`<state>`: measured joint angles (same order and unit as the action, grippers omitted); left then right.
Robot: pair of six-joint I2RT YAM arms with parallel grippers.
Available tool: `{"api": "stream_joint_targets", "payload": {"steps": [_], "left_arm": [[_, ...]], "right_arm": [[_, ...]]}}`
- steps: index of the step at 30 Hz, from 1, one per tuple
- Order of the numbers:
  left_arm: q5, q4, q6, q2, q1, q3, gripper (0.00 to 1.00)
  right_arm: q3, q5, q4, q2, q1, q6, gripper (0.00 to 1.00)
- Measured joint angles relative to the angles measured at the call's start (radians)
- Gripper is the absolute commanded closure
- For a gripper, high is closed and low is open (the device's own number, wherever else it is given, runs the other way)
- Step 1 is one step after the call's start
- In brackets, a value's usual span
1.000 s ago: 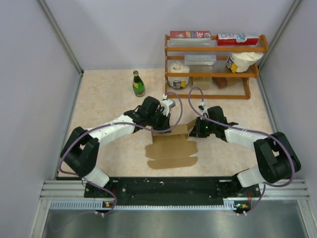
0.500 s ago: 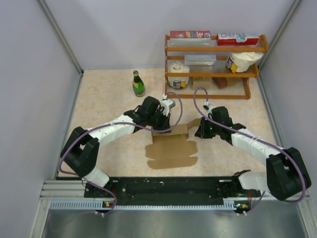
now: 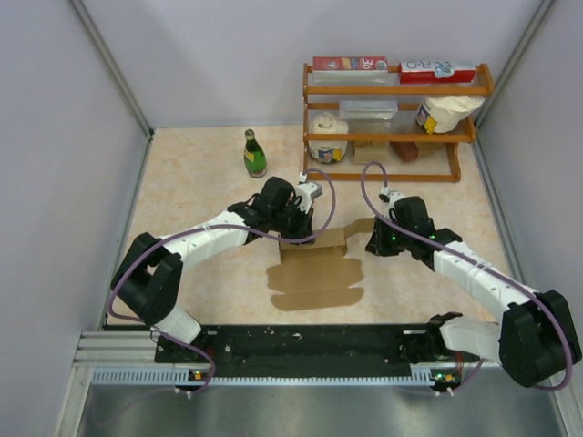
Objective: Fold the paper box
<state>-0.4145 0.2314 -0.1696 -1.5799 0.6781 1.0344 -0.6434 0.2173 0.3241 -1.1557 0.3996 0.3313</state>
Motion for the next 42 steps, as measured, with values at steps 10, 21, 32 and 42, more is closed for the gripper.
{"api": "stream_joint_targets", "payload": {"steps": [10, 21, 32, 42], "left_arm": [[0.001, 0.003, -0.003, 0.0, 0.0, 0.0, 1.0], [0.023, 0.048, 0.026, 0.0, 0.0, 0.017, 1.0], [0.021, 0.063, 0.039, -0.009, 0.001, 0.029, 1.0], [0.008, 0.062, 0.04, -0.009, 0.001, 0.03, 1.0]], "right_arm": [[-0.002, -0.042, 0.029, 0.037, 0.0, -0.034, 0.83], [0.002, -0.061, 0.014, 0.107, 0.0, -0.097, 0.75], [-0.014, -0.086, 0.013, 0.121, 0.0, -0.135, 0.6], [-0.312, -0.051, 0.109, 0.014, -0.013, -0.227, 0.5]]}}
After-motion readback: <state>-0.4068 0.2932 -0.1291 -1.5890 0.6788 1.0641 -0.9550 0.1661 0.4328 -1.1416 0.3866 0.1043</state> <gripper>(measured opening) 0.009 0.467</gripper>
